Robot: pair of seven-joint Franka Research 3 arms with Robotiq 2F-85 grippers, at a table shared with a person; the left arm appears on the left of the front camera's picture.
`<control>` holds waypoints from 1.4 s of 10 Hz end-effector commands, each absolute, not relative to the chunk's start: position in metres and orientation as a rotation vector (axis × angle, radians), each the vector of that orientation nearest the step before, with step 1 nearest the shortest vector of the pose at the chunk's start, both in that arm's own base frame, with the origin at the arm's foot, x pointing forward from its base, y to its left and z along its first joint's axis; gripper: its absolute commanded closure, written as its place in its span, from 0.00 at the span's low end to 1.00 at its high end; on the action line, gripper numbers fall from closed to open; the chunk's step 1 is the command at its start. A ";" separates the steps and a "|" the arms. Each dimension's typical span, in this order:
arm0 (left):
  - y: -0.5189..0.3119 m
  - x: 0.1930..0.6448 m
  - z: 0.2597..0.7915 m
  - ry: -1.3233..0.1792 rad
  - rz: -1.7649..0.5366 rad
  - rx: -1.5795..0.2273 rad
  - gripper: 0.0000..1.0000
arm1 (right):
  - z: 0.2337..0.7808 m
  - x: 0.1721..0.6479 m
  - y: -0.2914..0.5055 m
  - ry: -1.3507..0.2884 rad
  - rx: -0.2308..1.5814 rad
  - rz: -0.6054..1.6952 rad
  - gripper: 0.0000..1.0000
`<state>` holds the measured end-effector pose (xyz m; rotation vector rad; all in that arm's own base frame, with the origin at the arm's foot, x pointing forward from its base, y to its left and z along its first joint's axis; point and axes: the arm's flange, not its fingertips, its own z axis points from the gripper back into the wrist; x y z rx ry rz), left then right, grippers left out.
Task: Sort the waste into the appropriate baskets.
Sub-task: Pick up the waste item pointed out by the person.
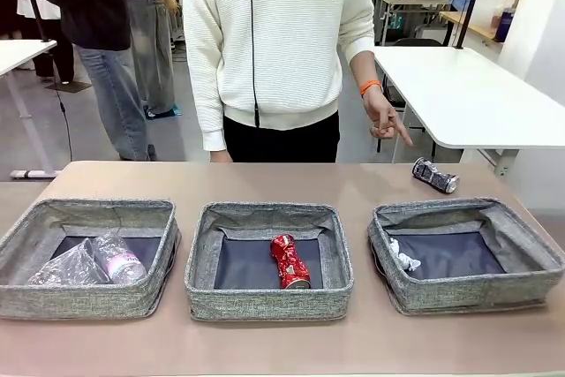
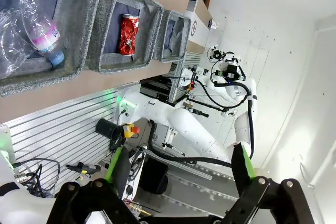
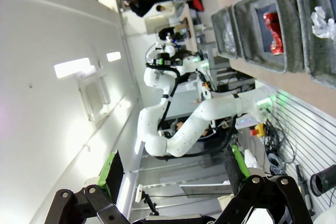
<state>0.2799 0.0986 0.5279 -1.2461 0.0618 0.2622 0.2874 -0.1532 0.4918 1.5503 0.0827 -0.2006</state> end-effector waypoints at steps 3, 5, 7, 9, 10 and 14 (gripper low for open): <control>0.098 0.280 0.529 0.058 0.245 -1.247 0.00 | 0.498 0.287 -0.154 0.088 1.561 -0.206 0.00; 0.098 0.280 0.529 0.058 0.245 -1.247 0.00 | 0.492 0.287 -0.153 0.083 1.550 -0.201 0.00; 0.098 0.280 0.529 0.058 0.245 -1.247 0.00 | 0.484 0.380 -0.087 0.087 1.139 -0.083 0.00; 0.098 0.280 0.529 0.058 0.245 -1.247 0.00 | 0.483 0.446 -0.041 -0.148 0.630 0.002 0.00; 0.098 0.280 0.529 0.058 0.245 -1.247 0.00 | 0.480 0.455 -0.029 -0.247 0.398 0.087 0.00; 0.098 0.280 0.529 0.058 0.245 -1.247 0.00 | 0.478 0.392 -0.059 -0.465 0.082 0.070 0.00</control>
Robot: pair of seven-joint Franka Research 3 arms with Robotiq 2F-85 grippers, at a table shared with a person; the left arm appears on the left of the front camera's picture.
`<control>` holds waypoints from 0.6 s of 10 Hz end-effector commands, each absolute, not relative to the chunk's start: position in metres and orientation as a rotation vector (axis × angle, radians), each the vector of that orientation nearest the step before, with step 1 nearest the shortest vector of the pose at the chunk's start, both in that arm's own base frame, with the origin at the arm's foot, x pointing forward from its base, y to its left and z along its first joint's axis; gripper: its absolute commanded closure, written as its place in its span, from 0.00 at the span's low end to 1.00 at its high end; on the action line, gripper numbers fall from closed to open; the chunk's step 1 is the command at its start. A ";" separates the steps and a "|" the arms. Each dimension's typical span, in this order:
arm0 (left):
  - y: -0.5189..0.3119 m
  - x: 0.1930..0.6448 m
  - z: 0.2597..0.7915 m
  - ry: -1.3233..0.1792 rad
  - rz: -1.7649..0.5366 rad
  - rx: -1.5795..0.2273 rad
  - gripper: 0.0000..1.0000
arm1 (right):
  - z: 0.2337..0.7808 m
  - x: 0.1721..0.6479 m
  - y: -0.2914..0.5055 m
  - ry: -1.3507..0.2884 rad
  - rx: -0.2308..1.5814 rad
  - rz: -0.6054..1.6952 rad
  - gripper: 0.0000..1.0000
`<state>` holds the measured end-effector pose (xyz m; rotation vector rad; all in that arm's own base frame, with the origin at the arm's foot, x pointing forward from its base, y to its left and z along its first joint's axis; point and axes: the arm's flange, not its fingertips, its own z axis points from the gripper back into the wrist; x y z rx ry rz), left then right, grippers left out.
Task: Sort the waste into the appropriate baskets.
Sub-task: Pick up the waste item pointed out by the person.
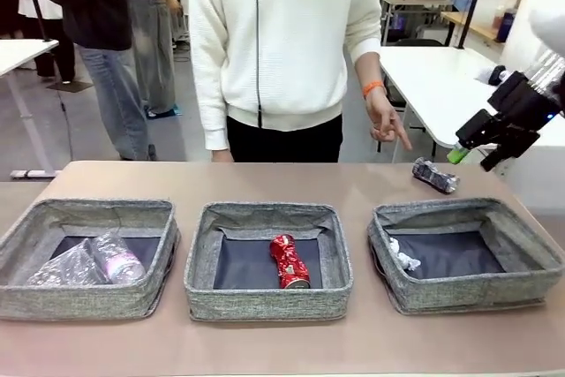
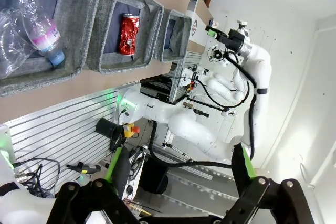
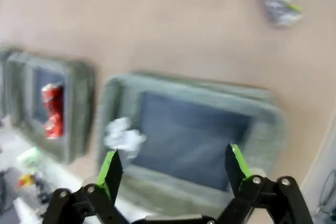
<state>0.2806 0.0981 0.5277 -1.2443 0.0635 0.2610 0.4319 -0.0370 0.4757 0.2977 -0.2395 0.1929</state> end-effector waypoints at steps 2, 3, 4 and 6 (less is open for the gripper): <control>0.098 0.280 0.529 0.058 0.245 -1.247 0.00 | 0.472 0.452 -0.015 -0.145 0.434 0.190 0.00; 0.098 0.280 0.529 0.058 0.245 -1.247 0.00 | 0.478 0.419 -0.041 -0.253 0.297 0.190 0.00; 0.098 0.280 0.529 0.058 0.245 -1.247 0.00 | 0.469 0.434 -0.041 -0.157 0.256 0.239 0.00; 0.098 0.280 0.529 0.058 0.245 -1.247 0.00 | 0.456 0.515 -0.058 -0.233 0.237 0.327 0.00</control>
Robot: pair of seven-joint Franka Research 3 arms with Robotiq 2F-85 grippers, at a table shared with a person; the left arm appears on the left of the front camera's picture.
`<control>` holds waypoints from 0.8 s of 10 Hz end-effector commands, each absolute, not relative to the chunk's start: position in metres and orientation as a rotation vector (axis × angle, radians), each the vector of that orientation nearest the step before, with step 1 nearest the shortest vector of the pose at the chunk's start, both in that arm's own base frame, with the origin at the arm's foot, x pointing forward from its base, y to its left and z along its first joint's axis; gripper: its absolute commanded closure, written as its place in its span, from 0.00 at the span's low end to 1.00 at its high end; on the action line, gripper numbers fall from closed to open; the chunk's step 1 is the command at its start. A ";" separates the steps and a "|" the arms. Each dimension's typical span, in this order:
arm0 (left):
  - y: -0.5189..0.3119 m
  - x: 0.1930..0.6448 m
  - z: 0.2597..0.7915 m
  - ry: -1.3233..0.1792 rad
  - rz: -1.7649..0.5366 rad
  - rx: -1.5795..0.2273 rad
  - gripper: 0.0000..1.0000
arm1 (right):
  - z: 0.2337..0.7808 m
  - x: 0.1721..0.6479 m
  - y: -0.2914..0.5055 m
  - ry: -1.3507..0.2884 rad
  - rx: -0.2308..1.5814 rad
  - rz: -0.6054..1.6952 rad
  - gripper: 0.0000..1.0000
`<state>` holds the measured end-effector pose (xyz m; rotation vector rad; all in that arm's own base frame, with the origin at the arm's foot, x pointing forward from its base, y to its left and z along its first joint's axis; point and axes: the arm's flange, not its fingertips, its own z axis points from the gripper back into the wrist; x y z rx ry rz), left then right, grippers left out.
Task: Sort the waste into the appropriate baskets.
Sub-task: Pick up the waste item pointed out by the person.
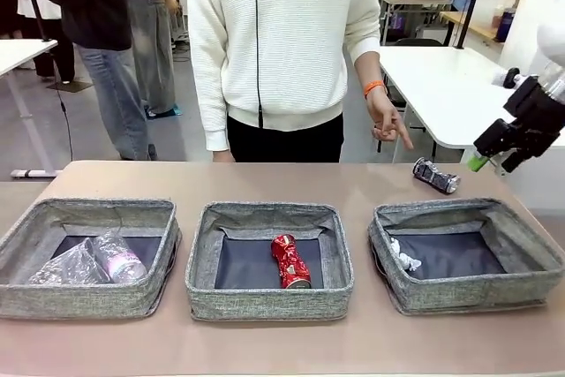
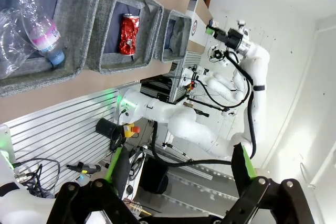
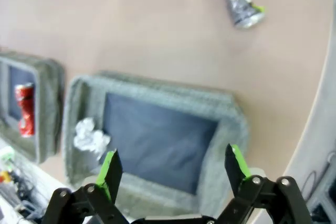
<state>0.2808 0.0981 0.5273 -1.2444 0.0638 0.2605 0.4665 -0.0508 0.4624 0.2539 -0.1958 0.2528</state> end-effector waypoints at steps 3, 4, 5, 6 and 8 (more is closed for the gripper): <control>0.098 0.280 0.529 0.058 0.245 -1.247 0.00 | 0.426 0.620 -0.070 -0.330 0.210 0.479 0.00; 0.098 0.280 0.529 0.058 0.245 -1.247 0.00 | 0.409 0.645 -0.072 -0.316 0.208 0.510 0.00; 0.098 0.280 0.529 0.058 0.245 -1.247 0.00 | 0.392 0.662 -0.075 -0.309 0.212 0.525 0.00; 0.098 0.280 0.529 0.058 0.245 -1.247 0.00 | 0.376 0.673 -0.078 -0.267 0.235 0.532 0.00; 0.098 0.280 0.529 0.058 0.245 -1.247 0.00 | 0.350 0.682 -0.080 -0.221 0.274 0.533 0.00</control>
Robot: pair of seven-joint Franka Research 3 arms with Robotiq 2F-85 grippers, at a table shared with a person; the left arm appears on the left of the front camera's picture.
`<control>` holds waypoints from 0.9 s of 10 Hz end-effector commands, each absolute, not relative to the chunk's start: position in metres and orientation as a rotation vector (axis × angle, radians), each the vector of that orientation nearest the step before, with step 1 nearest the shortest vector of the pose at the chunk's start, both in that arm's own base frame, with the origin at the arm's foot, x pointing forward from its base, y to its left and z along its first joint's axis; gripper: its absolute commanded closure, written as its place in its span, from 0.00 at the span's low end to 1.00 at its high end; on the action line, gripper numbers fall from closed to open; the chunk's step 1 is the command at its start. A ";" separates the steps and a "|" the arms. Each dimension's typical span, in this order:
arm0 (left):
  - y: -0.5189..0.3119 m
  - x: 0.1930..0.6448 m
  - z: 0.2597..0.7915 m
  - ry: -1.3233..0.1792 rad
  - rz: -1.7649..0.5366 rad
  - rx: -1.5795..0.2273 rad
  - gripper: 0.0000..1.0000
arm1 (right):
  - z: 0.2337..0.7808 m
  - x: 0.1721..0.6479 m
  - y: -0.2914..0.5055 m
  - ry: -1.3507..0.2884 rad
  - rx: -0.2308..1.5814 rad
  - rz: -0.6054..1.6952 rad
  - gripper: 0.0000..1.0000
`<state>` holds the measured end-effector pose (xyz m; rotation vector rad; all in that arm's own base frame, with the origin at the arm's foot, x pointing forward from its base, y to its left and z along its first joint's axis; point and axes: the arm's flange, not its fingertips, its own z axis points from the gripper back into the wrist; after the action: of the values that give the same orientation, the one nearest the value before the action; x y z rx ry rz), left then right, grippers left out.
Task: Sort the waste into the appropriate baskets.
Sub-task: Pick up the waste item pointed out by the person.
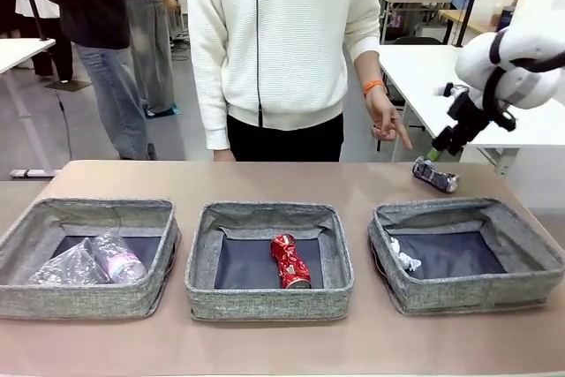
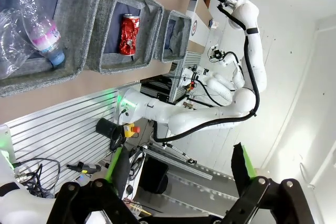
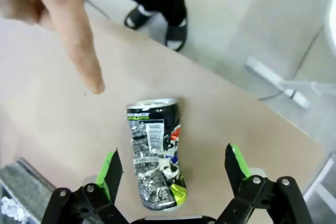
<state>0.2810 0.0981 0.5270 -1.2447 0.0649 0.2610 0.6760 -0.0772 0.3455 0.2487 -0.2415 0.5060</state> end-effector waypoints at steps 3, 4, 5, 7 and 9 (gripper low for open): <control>0.098 0.280 0.529 0.058 0.245 -1.247 0.00 | 0.322 0.680 -0.073 -0.153 0.304 0.540 0.00; 0.098 0.280 0.529 0.058 0.245 -1.247 0.00 | 0.318 0.678 -0.070 -0.147 0.295 0.537 0.00; 0.098 0.280 0.529 0.058 0.245 -1.247 0.00 | 0.314 0.677 -0.068 -0.146 0.313 0.534 0.00; 0.098 0.280 0.529 0.058 0.245 -1.247 0.00 | 0.308 0.677 -0.068 -0.148 0.322 0.516 0.00; 0.098 0.280 0.529 0.058 0.245 -1.247 0.00 | 0.309 0.671 -0.066 -0.179 0.296 0.528 0.09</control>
<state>0.2810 0.0981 0.5271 -1.2445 0.0646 0.2608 0.6738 -0.0679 0.3079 0.3112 -0.1491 0.5233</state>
